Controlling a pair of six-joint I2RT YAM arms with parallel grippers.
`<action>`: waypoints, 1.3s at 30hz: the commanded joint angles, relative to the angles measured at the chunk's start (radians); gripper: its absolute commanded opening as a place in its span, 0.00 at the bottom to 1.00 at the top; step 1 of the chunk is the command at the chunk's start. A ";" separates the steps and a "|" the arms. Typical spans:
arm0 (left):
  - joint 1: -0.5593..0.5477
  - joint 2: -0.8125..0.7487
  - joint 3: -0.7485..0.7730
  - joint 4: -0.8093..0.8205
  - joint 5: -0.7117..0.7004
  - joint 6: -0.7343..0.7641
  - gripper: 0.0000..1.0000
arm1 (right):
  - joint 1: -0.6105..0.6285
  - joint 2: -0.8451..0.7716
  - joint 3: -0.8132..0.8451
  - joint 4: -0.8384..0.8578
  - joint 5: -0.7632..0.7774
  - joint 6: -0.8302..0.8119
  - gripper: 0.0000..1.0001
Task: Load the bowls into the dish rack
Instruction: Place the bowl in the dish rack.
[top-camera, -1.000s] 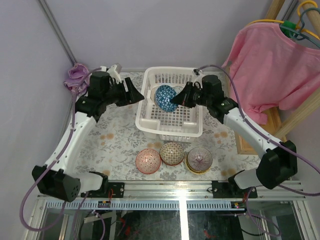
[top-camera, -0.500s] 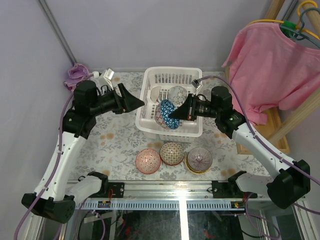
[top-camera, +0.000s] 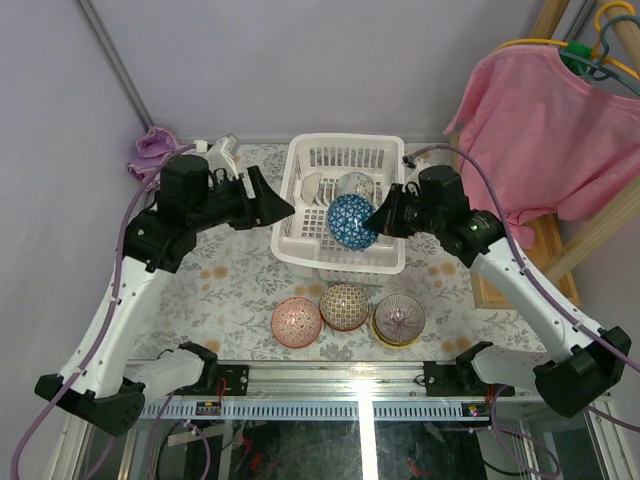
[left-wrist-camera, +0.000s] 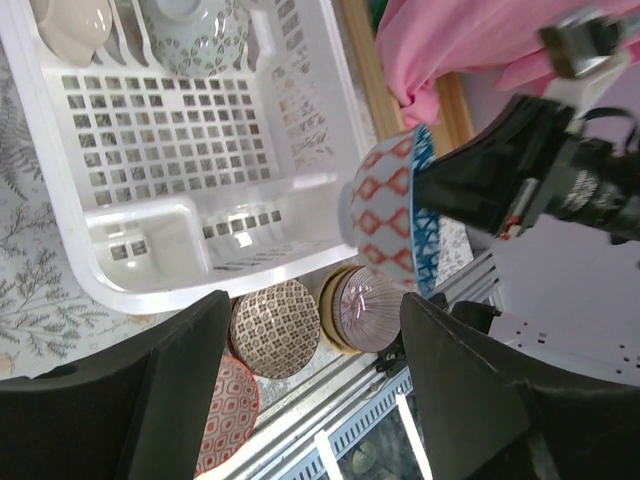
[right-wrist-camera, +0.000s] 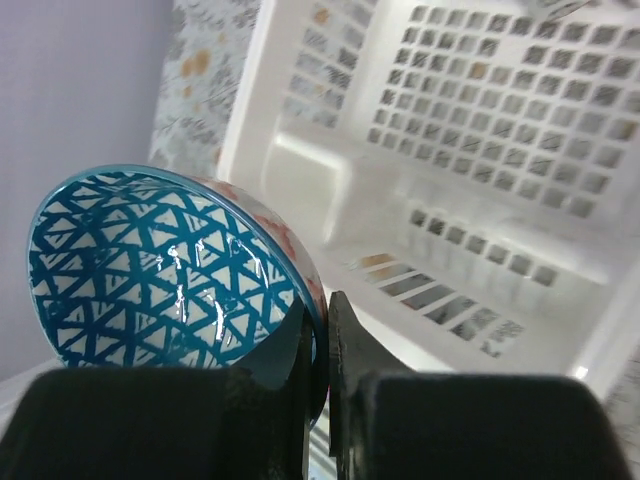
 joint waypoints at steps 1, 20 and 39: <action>-0.057 0.052 0.039 -0.087 -0.129 0.019 0.68 | 0.007 -0.014 0.127 -0.104 0.203 -0.099 0.00; -0.007 0.322 -0.006 0.008 -0.241 0.086 0.69 | 0.073 0.301 0.157 0.686 0.975 -1.017 0.00; 0.122 0.478 -0.030 0.101 -0.142 0.135 0.68 | 0.070 0.942 0.435 1.467 0.969 -1.920 0.00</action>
